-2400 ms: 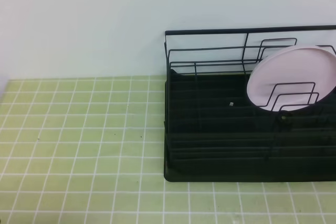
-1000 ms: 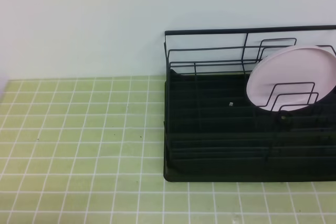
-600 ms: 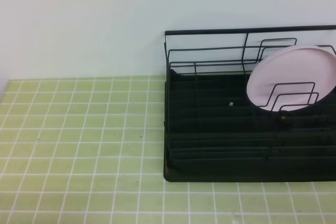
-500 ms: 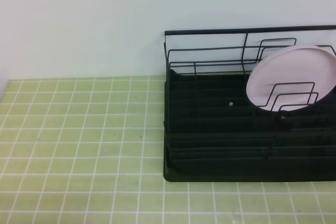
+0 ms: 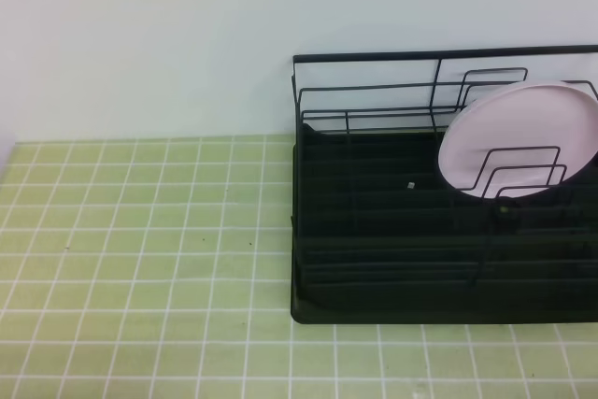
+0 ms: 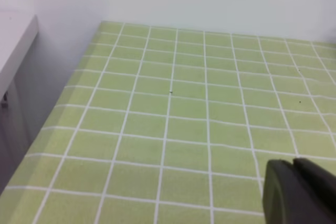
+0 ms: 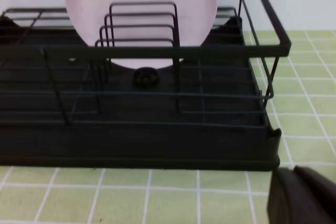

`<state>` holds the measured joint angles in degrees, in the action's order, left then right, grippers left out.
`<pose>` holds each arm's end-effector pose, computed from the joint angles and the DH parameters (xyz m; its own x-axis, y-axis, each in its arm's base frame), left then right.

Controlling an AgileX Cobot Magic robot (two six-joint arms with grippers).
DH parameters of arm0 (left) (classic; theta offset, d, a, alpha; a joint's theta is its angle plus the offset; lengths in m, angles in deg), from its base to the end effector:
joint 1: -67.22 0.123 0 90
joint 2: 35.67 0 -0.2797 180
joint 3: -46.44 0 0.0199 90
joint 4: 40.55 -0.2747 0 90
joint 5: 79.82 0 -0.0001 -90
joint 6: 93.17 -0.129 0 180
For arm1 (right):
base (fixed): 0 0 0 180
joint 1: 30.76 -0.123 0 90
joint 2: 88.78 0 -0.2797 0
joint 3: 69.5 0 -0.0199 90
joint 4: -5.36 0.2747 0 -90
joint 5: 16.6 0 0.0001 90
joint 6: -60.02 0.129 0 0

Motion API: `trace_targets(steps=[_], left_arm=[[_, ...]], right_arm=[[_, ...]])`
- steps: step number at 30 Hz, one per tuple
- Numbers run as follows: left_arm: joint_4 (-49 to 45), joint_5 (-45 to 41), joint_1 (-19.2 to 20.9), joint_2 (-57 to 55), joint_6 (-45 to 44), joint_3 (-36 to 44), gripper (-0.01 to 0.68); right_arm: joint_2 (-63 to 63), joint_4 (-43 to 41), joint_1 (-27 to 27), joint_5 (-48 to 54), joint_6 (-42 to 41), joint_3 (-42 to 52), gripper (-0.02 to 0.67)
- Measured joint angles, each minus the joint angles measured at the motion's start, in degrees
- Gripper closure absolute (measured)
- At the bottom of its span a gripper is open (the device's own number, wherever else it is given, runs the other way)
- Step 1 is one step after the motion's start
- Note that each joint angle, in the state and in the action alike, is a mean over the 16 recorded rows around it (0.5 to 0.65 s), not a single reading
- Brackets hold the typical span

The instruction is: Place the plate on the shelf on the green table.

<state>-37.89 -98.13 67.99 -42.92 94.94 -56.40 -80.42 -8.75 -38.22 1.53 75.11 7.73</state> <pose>0.1198 -0.0003 0.1764 -0.2162 -0.1875 -0.9582 -0.0398 0.9823 -0.1832 0.1211 0.0060 0.1751 -0.2281 -0.0008 -0.9736 -0.0497 0.9987 0.0108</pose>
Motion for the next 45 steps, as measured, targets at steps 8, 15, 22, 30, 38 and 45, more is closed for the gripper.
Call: trace_targets(steps=[8, 15, 22, 30, 38, 45], left_arm=[[0.0, 0.0, 0.0, -0.1, 0.0, 0.0, 0.675], [0.0, 0.0, 0.0, -0.1, 0.0, 0.0, 0.675], [0.0, 0.0, 0.0, -0.1, 0.0, 0.0, 0.675], [0.0, 0.0, 0.0, 0.0, 0.0, 0.0, 0.675], [0.0, 0.0, 0.0, 0.1, 0.0, 0.0, 0.675], [0.0, 0.0, 0.0, 0.3, 0.0, 0.0, 0.675]], right_arm=[[-1.6, -0.2, 0.0, 0.6, 0.0, 0.2, 0.652], [-1.8, -0.3, 0.0, 0.7, -0.3, 0.4, 0.652], [-1.8, -0.2, 0.1, 0.8, -0.8, 0.2, 0.652], [-1.8, 0.1, 0.4, 0.7, -3.3, 0.4, 0.652], [-1.5, 1.3, 3.0, 0.7, -6.3, 0.4, 0.652], [-1.6, 3.1, 5.8, 0.7, -9.1, 0.3, 0.652]])
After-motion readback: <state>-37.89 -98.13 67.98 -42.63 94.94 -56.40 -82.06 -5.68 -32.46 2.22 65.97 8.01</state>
